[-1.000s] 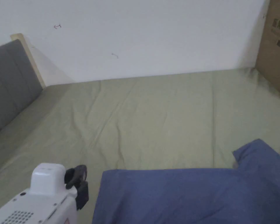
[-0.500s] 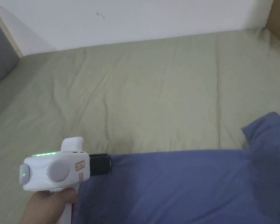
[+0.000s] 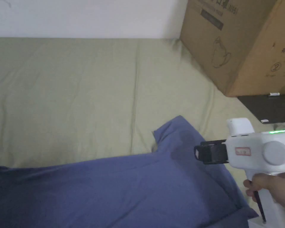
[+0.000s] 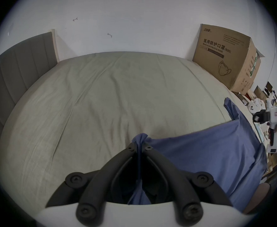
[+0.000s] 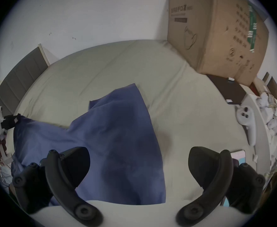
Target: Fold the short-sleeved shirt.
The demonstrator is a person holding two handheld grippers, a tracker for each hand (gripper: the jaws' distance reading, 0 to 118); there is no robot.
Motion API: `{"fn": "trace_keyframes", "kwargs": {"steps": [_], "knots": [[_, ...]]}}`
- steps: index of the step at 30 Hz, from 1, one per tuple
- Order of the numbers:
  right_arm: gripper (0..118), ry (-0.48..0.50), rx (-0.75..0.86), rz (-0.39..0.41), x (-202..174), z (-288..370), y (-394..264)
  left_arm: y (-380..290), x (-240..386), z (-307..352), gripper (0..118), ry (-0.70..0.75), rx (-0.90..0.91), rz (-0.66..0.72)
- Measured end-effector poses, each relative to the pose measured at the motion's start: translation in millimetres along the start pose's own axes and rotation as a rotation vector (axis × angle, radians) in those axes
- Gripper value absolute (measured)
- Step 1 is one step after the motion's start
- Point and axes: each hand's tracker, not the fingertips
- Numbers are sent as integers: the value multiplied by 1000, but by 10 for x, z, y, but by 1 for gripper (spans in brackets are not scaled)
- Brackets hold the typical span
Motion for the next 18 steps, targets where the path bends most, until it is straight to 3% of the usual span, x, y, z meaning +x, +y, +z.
{"fn": "trace_keyframes", "kwargs": {"steps": [2, 3, 4, 5, 6, 8, 11, 14, 18], "knots": [[118, -86, -64, 24, 61, -227, 84, 63, 24, 22, 3, 7, -8, -7], [113, -83, -116, 18, 54, -293, 89, 50, 26, 35, 3, 14, -14, -16], [91, -56, -128, -6, 94, -315, 69, 40, 26, 55, 3, 18, -19, -24], [33, -21, -118, -29, 116, -304, 41, 67, 107, 113, 3, 19, -22, -25], [0, -71, -110, -47, 132, -281, 13, 71, 110, 146, 3, 17, -25, -24], [0, -2, -77, -41, 82, -113, -7, 84, 130, 227, 3, 14, -19, -25], [0, -45, 42, -36, 20, 301, -6, 139, -86, 382, 3, 0, 11, -14], [0, -33, 159, -48, 3, 788, -7, 335, 24, 725, 3, -15, 71, -19], [0, -3, 278, -5, -80, 1593, -217, 351, 46, 1342, 3, -49, 146, -23]]}}
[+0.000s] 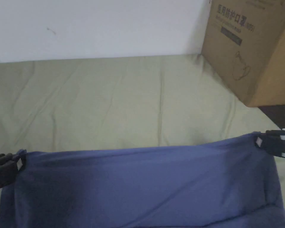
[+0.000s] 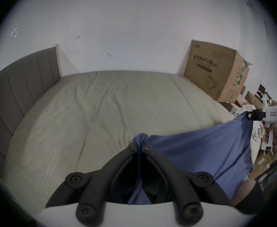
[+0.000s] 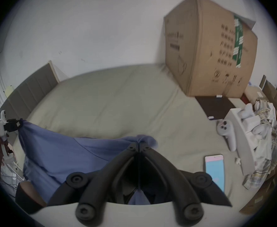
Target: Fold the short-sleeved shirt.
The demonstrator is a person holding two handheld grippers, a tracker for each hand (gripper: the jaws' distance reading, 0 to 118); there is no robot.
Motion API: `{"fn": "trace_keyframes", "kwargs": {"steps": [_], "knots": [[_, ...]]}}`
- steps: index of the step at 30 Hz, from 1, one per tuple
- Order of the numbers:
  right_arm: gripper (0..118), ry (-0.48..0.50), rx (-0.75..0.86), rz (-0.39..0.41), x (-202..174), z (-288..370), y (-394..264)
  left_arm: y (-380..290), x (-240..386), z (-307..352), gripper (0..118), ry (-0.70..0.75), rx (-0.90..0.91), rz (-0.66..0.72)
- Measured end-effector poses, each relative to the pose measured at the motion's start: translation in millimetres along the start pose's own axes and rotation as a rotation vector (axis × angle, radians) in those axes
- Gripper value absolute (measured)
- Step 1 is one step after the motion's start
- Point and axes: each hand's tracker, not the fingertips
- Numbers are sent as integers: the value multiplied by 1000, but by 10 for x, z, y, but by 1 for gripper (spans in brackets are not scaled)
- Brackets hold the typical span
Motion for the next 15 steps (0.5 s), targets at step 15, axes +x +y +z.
{"fn": "trace_keyframes", "kwargs": {"steps": [15], "knots": [[1, -57, -277, 180, -190, 742, -1988, -1890, -157, 700, 6, -130, -323, 85]]}}
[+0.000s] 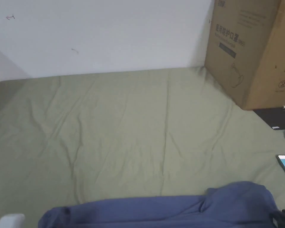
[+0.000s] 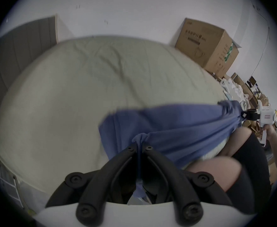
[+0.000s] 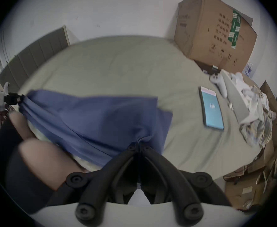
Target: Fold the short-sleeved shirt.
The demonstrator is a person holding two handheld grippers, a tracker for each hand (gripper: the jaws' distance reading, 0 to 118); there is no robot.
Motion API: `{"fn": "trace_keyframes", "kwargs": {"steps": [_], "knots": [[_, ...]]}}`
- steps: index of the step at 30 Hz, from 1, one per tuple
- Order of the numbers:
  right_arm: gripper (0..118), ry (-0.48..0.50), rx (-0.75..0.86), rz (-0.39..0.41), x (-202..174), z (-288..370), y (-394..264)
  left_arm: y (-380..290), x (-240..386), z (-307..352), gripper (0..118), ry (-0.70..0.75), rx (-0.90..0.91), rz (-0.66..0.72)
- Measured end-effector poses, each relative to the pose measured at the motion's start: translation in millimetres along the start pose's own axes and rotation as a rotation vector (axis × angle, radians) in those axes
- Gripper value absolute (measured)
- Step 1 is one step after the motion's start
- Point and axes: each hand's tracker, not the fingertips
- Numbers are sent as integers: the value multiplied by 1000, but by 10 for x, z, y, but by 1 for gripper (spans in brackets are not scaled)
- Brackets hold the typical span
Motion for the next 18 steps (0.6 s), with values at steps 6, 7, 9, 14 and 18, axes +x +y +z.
{"fn": "trace_keyframes", "kwargs": {"steps": [6, 7, 9, 14, 18], "knots": [[115, -122, 155, -189, 119, 199, -280, -185, -8, 346, 107, 73, 125, 120], [114, -118, 185, -233, 136, 337, -281, -179, 16, 501, 106, 79, 164, 125], [107, -81, 255, -268, 120, 614, -283, -215, 0, 791, 91, 68, 254, 132], [0, -93, 406, -223, -263, 1126, -213, -218, 114, 1213, 0, -21, 329, 157], [0, 3, 367, -207, -446, 1176, -90, -19, -139, 895, 1, -185, 226, 233]]}}
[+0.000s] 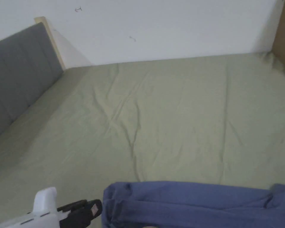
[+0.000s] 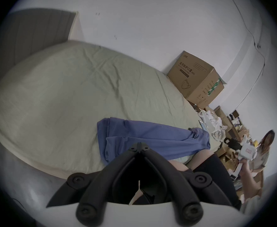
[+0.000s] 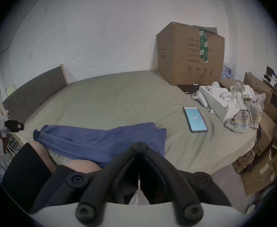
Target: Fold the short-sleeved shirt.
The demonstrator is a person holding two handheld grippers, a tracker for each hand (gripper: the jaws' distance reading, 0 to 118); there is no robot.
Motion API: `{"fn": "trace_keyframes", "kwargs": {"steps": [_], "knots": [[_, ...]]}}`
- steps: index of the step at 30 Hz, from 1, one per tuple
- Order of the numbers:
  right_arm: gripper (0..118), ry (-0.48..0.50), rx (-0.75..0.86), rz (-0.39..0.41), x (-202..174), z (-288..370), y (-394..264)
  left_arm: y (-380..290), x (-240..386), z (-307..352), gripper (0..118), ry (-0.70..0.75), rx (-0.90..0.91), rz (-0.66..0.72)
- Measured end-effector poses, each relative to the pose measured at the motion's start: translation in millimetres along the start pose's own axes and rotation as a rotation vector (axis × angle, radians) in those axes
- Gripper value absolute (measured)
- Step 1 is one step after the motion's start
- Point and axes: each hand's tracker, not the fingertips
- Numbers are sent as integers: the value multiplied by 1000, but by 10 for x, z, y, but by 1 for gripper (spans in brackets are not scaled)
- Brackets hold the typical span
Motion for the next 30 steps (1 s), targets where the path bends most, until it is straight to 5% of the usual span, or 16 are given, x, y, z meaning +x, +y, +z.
{"fn": "trace_keyframes", "kwargs": {"steps": [1, 2, 3, 6, 10, 13, 14, 15, 16, 17, 21, 25, 30], "knots": [[0, 13, -8, 19, -45, -11, 20, 60, -160, -117, 16, -27, -34, 41], [0, 28, -13, 27, -91, -21, 49, 75, -366, -261, 48, -77, -88, 122], [0, 33, -13, 31, -132, -30, 77, 96, -549, -385, 101, -134, -121, 185], [0, 53, -15, 47, -248, -41, 158, 20, -909, -664, 118, -205, -159, 245], [0, 60, -27, 88, -313, -71, 173, 48, -1234, -1039, 118, -144, -183, 354], [0, 54, -49, 97, -329, -150, 165, 68, -1155, -1233, 118, -231, -178, 356], [0, 56, -53, 92, -347, -174, 175, 93, -740, -1281, 107, -254, -202, 339], [0, 60, -57, 85, -368, -199, 190, 91, -558, -1352, 47, -240, -242, 297], [0, 64, -58, 83, -366, -230, 180, 65, -350, -1464, 8, -191, -269, 234], [0, 64, -59, 85, -399, -252, 195, 11, -202, -1529, 7, 12, -301, 111], [0, 72, -53, 137, -556, -278, 258, 31, -245, -1585, 7, -94, -292, 111], [0, 86, -43, 171, -644, -268, 295, 356, -1017, -1358, 7, -53, -252, 157], [0, 101, -40, 189, -715, -276, 301, 703, -1036, -869, 7, 128, -241, 58]]}}
